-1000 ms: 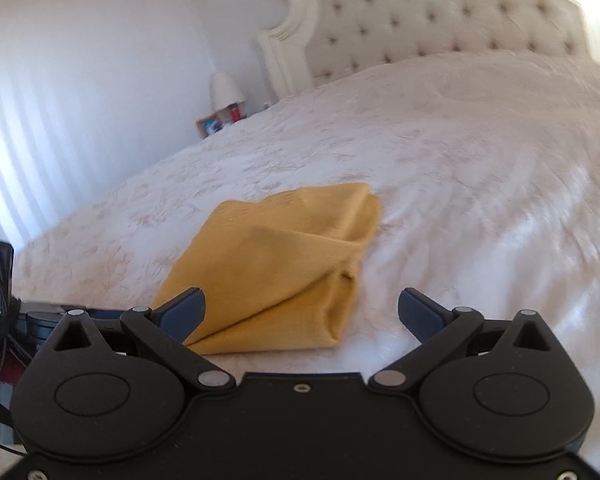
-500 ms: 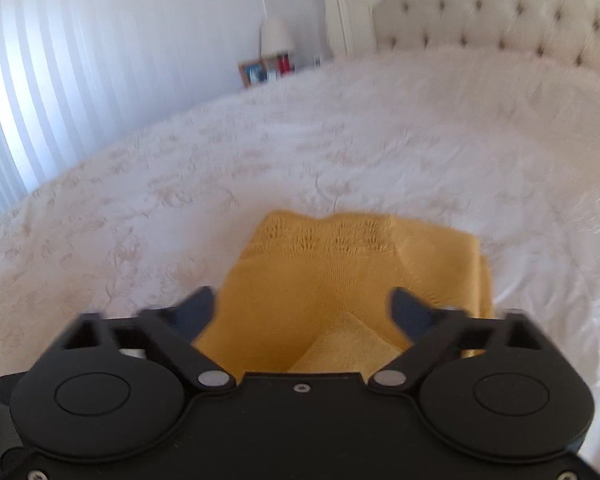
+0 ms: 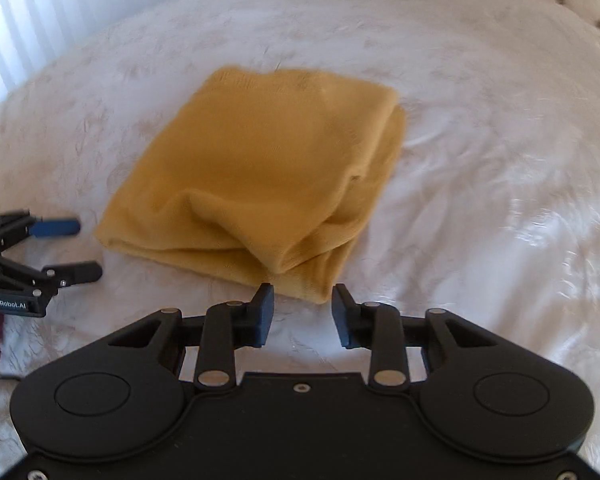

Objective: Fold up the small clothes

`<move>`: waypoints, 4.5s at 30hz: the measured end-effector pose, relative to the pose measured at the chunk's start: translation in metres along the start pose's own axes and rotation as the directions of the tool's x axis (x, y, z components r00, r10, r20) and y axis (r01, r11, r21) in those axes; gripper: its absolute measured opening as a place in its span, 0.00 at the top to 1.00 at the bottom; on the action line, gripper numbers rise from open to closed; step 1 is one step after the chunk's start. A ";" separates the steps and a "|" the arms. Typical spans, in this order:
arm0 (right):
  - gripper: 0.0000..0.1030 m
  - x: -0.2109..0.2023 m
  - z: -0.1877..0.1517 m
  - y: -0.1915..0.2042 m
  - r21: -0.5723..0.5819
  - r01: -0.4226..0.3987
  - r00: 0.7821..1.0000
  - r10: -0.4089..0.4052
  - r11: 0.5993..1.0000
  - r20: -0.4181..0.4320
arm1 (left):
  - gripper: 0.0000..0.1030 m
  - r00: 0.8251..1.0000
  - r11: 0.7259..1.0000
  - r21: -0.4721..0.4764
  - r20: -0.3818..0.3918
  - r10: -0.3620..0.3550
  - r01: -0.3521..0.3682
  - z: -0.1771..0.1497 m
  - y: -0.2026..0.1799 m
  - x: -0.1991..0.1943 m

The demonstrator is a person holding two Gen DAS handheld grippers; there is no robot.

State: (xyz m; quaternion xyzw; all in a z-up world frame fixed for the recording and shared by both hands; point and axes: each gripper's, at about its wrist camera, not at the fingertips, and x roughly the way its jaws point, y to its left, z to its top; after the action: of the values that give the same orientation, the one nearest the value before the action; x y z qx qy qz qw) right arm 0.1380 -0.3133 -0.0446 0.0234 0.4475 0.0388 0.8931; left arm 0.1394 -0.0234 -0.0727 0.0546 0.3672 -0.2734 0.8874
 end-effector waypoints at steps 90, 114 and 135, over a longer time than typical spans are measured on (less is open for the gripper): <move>0.08 0.086 0.048 -0.088 0.379 -0.304 0.949 0.244 0.874 0.199 | 0.07 0.995 0.960 -0.269 -0.040 -0.096 0.082 0.045 0.007 0.046; 0.62 0.134 0.071 -0.084 0.411 -0.479 0.878 0.415 0.775 0.240 | 0.85 0.936 0.852 -0.423 -0.026 -0.352 0.309 0.052 0.014 0.083; 0.64 -0.029 -0.007 0.009 0.359 -0.507 0.859 0.427 0.784 0.281 | 0.86 0.897 0.839 -0.345 0.020 -0.442 0.421 0.012 -0.002 -0.082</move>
State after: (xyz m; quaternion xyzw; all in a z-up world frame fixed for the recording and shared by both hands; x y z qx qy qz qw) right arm 0.1146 -0.3071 -0.0247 0.3294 0.3403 0.1597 0.8661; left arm 0.0981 0.0080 -0.0076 -0.1756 0.4381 -0.3968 0.7873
